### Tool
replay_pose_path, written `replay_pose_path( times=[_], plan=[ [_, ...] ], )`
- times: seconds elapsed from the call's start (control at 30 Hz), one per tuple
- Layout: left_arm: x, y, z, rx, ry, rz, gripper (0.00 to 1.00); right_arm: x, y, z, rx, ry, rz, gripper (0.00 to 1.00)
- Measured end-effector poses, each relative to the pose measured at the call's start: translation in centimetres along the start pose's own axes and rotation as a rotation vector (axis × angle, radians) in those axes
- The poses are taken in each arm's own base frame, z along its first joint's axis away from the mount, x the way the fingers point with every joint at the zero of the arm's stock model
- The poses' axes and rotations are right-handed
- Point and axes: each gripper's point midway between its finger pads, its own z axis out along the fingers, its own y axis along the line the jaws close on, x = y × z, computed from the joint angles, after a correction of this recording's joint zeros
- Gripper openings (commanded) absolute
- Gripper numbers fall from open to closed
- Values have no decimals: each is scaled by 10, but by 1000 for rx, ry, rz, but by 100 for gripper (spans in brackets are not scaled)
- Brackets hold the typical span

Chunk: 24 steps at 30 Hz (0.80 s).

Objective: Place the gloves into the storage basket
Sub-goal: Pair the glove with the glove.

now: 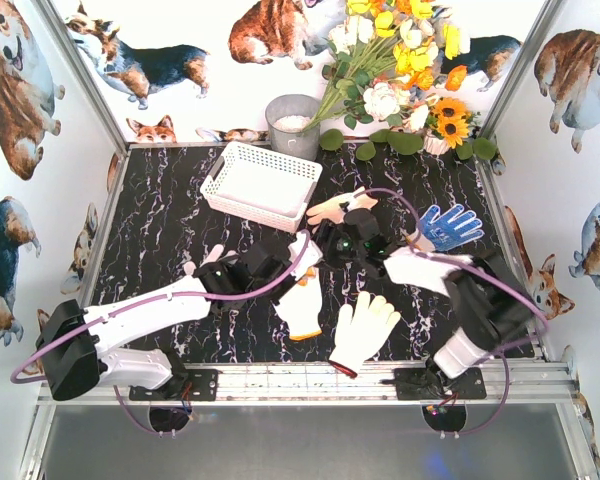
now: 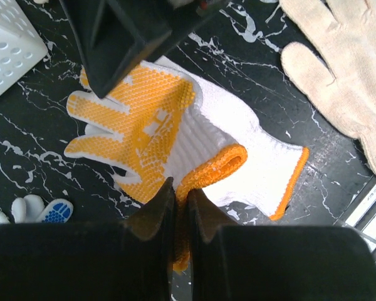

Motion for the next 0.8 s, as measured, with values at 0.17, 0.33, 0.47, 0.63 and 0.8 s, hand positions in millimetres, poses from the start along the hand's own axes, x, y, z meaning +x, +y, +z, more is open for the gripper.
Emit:
replay_pose_path(
  times=[0.17, 0.33, 0.47, 0.63, 0.8],
  plan=[
    [8, -3, 0, -20, 14, 8, 0, -4, 18, -43, -7, -66, -34, 73],
    [10, -1, -3, -37, 9, 10, 0, 7, 22, -84, 9, -83, -33, 73],
    [11, -2, -3, -34, 9, 12, 0, 21, 15, -106, 59, -47, -8, 77],
    [13, -2, -3, -26, 16, 39, 0, 28, 31, -126, 10, -39, 47, 78],
    [18, -2, -3, -26, 29, 49, 0, 38, 35, -121, -27, 13, 120, 80]
  ],
)
